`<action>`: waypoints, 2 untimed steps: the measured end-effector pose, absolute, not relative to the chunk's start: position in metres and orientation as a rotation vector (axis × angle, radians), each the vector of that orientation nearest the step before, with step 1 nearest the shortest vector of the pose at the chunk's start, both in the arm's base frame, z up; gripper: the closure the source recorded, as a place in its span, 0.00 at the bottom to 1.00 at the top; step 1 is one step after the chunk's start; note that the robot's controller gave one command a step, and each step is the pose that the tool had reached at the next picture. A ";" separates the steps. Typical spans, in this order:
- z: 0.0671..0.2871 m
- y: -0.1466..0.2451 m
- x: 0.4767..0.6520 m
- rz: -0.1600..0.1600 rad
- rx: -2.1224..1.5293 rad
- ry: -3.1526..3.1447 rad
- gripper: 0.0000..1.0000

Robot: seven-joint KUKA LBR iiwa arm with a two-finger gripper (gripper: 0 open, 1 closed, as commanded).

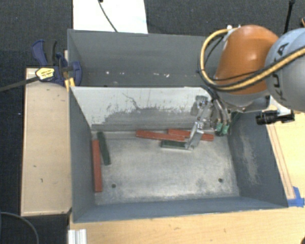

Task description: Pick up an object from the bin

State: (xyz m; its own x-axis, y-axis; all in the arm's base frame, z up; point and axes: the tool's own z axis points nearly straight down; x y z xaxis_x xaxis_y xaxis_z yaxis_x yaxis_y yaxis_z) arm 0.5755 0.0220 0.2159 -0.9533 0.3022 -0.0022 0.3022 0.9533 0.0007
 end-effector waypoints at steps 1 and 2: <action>0.169 0.116 0.579 0.004 0.695 3.068 0.00; 0.112 0.133 0.584 0.000 0.045 3.145 0.00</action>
Offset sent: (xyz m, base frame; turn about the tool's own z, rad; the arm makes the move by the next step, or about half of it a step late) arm 0.0047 0.0896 -0.0459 0.1451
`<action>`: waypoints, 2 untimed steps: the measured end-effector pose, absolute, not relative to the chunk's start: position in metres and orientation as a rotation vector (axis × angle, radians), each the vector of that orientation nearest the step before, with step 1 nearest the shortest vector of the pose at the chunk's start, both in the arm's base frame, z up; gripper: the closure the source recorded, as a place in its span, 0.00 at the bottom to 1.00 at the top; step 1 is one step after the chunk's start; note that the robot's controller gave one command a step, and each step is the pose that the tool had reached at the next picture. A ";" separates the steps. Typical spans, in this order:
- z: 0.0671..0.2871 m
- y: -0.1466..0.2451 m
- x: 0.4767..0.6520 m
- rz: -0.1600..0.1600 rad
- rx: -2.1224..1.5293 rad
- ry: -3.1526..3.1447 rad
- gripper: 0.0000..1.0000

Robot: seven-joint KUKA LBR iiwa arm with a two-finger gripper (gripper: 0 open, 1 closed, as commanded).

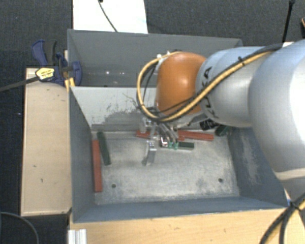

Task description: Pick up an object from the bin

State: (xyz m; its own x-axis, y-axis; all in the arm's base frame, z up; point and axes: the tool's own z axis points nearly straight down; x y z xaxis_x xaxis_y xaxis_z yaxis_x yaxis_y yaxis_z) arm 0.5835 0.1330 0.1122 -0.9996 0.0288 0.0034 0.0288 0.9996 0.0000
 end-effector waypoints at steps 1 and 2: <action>0.068 0.082 0.589 0.003 -0.130 -3.138 0.00; 0.071 0.058 0.591 0.000 -0.280 -3.128 0.00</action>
Offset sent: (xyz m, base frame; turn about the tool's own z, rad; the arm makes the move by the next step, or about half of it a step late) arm 0.0054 -0.0475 -0.0422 0.0475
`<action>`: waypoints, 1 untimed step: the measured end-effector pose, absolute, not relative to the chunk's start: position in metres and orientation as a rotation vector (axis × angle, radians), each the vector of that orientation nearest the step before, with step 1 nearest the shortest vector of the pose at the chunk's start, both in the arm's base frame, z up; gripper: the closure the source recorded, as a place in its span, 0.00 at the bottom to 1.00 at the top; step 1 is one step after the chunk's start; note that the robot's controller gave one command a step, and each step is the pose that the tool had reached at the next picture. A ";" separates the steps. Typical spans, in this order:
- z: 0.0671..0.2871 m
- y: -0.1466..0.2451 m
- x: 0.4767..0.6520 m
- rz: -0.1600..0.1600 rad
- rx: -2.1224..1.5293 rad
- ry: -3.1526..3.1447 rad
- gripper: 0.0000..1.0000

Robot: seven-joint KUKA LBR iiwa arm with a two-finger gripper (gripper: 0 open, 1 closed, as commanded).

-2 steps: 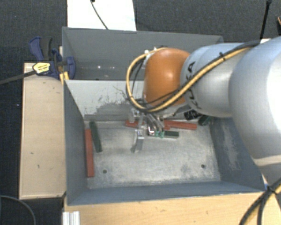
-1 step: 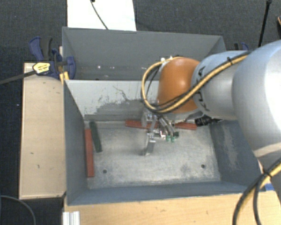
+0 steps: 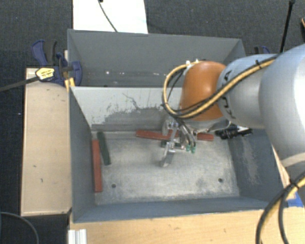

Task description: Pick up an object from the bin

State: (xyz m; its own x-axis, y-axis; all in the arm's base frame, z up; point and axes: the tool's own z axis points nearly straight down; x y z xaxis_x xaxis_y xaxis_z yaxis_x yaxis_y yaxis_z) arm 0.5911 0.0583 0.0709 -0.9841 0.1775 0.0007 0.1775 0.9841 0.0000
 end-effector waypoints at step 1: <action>0.074 0.059 0.593 -0.002 -0.280 -3.135 1.00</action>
Offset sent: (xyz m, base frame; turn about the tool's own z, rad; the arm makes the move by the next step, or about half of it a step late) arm 0.0000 0.0000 0.0000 0.0000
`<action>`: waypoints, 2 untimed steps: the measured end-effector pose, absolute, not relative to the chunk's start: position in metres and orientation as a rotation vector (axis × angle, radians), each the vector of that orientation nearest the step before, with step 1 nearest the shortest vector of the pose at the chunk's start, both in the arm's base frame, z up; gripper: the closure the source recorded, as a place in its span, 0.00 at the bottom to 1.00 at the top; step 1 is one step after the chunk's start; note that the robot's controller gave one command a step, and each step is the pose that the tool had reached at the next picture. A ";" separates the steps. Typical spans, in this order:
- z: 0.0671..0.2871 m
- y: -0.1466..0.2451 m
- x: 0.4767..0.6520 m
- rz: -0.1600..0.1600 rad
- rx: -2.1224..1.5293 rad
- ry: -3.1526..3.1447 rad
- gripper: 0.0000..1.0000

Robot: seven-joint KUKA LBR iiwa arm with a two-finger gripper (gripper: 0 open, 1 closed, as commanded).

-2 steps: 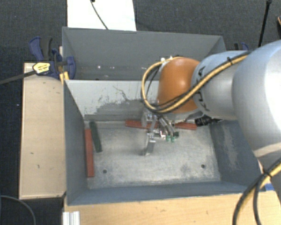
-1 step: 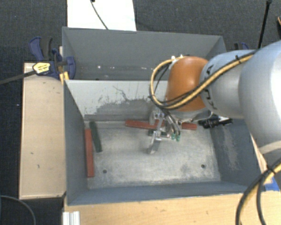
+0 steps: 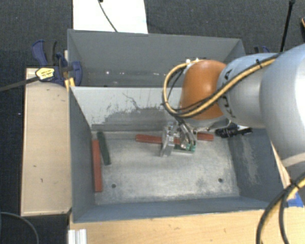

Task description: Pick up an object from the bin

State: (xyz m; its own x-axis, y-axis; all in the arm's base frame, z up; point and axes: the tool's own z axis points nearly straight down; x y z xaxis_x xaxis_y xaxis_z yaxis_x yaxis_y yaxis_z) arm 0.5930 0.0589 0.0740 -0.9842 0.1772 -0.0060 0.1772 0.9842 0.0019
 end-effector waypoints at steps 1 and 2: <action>0.089 0.010 0.565 -0.003 0.411 3.114 1.00; 0.113 0.017 0.560 0.001 0.361 3.116 1.00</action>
Offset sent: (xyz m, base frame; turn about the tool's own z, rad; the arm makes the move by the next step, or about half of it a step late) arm -0.0277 -0.0454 0.0142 0.0776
